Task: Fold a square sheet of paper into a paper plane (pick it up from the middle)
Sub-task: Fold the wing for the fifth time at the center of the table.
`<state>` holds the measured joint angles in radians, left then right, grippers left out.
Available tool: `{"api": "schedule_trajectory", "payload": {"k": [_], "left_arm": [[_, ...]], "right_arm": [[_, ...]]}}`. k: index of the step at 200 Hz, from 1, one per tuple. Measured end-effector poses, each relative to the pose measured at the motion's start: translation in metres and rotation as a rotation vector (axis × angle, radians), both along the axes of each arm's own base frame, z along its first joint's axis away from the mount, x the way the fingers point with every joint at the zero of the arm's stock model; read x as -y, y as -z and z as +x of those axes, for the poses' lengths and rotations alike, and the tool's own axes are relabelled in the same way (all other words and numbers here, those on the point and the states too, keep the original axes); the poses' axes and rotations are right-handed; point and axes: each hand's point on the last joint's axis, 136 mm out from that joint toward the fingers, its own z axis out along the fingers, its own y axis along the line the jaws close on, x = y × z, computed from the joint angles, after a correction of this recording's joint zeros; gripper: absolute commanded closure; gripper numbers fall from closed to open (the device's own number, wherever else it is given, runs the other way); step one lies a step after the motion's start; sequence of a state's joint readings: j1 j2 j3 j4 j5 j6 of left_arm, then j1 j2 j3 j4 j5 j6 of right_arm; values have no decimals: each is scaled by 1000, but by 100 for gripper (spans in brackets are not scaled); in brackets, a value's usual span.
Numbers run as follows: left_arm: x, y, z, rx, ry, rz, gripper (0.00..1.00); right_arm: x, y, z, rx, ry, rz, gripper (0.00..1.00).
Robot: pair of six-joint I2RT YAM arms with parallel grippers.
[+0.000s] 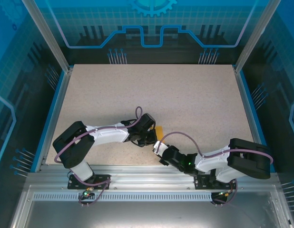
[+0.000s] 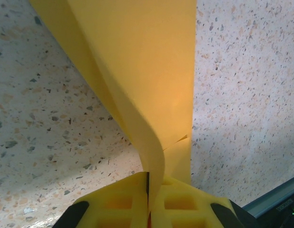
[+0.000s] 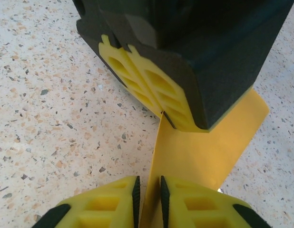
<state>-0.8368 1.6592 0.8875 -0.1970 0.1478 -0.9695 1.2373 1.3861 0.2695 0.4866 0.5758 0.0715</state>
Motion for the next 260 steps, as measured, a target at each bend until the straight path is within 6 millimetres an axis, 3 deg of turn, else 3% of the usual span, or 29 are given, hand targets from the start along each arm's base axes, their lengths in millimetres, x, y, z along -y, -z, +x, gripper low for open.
{"api": "schedule_trajectory", "payload": {"k": [31, 48, 88, 145, 201, 260], "left_arm": [[0, 0, 0, 0, 0, -1, 81], [-1, -4, -1, 4, -4, -8, 67], [-9, -28, 0, 56, -40, -49, 51], [-27, -51, 0, 136, -95, -83, 50], [-24, -51, 2, 153, -95, -106, 55], [-12, -43, 4, 135, -75, -140, 57]], "right_arm": [[1, 2, -1, -18, 15, 11, 93], [1, 3, -2, -40, 28, 27, 95], [6, 1, 4, -127, 92, 121, 96], [23, -11, 15, -278, 177, 331, 95], [35, -12, 25, -432, 244, 465, 95], [36, -1, 19, -546, 270, 492, 95]]}}
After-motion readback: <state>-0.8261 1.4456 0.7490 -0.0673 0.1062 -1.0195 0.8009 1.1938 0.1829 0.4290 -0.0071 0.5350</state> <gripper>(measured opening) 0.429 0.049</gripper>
